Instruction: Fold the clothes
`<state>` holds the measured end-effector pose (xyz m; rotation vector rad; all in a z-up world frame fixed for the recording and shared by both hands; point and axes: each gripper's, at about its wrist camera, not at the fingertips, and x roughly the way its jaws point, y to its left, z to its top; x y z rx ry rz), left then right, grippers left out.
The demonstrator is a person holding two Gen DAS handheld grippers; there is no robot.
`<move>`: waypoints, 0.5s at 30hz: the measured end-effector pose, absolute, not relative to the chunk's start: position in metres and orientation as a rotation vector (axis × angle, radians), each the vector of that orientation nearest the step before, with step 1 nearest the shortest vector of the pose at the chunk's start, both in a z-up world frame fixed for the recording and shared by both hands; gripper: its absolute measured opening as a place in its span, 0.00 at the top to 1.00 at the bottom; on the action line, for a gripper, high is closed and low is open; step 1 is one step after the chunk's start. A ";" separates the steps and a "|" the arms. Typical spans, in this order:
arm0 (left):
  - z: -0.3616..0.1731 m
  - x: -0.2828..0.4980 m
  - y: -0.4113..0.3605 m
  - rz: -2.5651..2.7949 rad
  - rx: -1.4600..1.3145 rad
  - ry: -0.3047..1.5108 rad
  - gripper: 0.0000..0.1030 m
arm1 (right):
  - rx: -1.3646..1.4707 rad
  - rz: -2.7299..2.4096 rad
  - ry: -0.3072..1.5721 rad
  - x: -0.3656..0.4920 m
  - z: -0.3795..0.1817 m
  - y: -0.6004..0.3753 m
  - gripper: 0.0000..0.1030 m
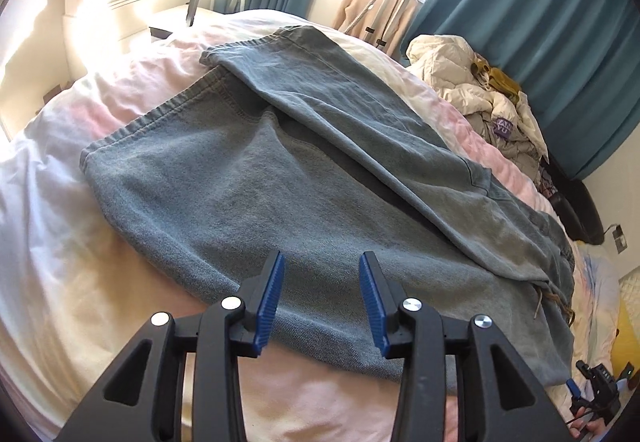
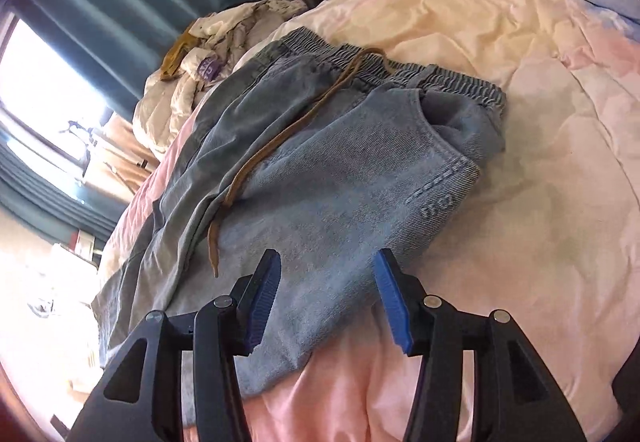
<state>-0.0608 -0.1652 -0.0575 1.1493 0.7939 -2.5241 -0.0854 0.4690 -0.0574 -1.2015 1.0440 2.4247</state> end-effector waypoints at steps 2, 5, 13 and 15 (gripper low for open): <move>-0.060 -0.056 -0.182 -2.500 1.101 0.915 0.28 | -1.149 2.386 1.073 -0.083 -0.057 0.481 0.41; -0.061 -0.046 -0.208 -2.452 1.025 1.079 0.00 | -1.035 2.322 1.125 -0.077 -0.056 0.501 0.26; -0.073 -0.027 -0.268 -2.305 0.942 1.331 0.00 | -0.899 2.150 1.214 -0.071 -0.071 0.544 0.26; -0.081 -0.023 -0.278 -2.260 0.942 1.391 0.00 | -0.879 2.082 1.248 -0.066 -0.079 0.554 0.26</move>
